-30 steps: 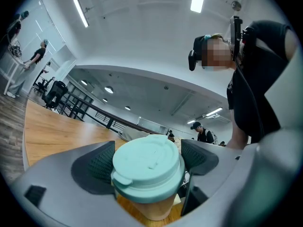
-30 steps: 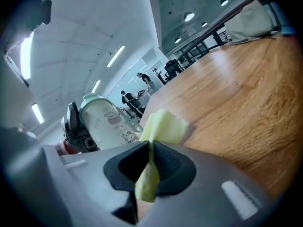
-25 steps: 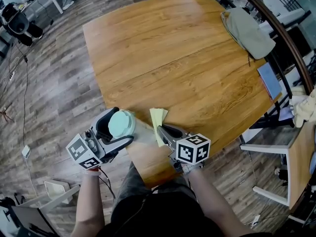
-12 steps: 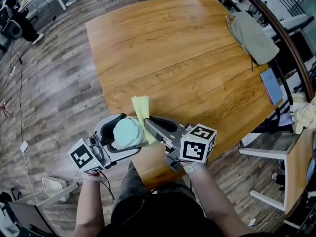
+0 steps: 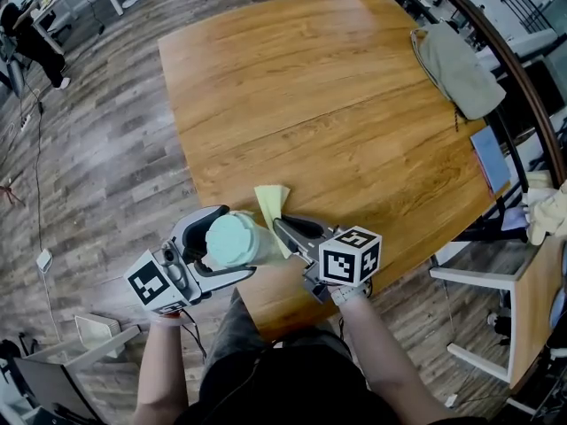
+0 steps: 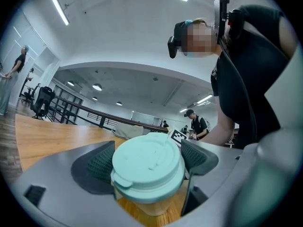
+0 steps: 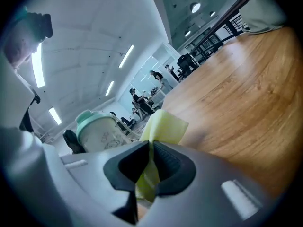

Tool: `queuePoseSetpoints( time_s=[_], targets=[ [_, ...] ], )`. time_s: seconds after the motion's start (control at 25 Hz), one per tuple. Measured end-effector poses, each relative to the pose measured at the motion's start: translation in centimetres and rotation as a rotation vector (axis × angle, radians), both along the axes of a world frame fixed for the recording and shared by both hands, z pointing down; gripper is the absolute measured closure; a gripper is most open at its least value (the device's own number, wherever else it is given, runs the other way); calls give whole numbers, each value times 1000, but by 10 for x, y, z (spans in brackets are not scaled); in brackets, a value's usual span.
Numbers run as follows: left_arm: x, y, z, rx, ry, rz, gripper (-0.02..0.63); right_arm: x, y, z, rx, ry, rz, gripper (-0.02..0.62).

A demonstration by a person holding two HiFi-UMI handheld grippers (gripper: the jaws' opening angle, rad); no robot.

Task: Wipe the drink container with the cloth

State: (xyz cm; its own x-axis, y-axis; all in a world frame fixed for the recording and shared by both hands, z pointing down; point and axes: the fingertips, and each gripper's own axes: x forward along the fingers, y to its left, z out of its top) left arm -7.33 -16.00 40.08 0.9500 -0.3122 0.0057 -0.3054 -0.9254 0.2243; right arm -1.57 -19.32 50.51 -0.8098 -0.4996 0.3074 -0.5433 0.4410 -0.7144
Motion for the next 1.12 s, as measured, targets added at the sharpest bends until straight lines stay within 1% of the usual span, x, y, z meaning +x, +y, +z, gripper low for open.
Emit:
queuePoseSetpoints(
  time_s=[0.2,0.36,0.52,0.6,0.68,0.76,0.84,1.0,1.12],
  targets=[
    [-2,-2,1,-9,10,-15,172,13,7,26,-6,91,9,557],
    [-2,-2,2,-10,6,-12,172,21,14,37,1,126,13,557],
    [1,-1,1,-3,0,-7,172,27,23,43,17,180,-2,557],
    [2,-1,0,1,-6,-4,172,32,24,42,22,192,13,557],
    [4,0,0,7,-15,2,173,42,20,35,26,178,66,557],
    [5,1,-1,15,-25,7,173,51,16,25,25,132,130,557],
    [8,3,-2,22,-35,10,172,59,14,15,27,89,171,557],
    [15,5,-3,43,-59,8,172,65,14,4,58,86,178,557],
    [23,9,-2,51,-100,6,172,66,15,-3,70,69,183,557]
  ],
)
